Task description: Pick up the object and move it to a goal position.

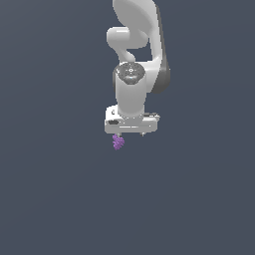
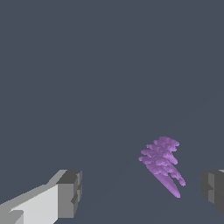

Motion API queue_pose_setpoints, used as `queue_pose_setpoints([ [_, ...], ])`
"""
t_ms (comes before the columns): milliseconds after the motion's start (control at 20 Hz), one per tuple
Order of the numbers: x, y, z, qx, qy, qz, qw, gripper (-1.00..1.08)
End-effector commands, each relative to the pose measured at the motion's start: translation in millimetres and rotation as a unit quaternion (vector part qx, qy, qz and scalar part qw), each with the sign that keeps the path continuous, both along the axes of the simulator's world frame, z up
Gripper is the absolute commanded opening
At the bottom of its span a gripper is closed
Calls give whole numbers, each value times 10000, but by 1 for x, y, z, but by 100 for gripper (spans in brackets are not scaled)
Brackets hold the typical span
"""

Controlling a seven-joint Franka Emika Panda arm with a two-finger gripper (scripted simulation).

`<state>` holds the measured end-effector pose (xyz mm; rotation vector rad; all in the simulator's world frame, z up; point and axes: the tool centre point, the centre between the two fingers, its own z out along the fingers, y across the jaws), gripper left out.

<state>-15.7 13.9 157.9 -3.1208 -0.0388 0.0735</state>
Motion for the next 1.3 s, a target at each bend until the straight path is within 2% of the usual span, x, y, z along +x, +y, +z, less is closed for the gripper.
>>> queue_pose_setpoints([
  [0, 0, 0, 0, 0, 0, 0, 10000, 100],
  [450, 0, -29, 13, -85, -59, -151, 9998, 100],
  [850, -1, -30, 10, -86, -63, -261, 9996, 100],
  [1250, -6, -36, -4, -87, -78, -845, 9964, 100],
])
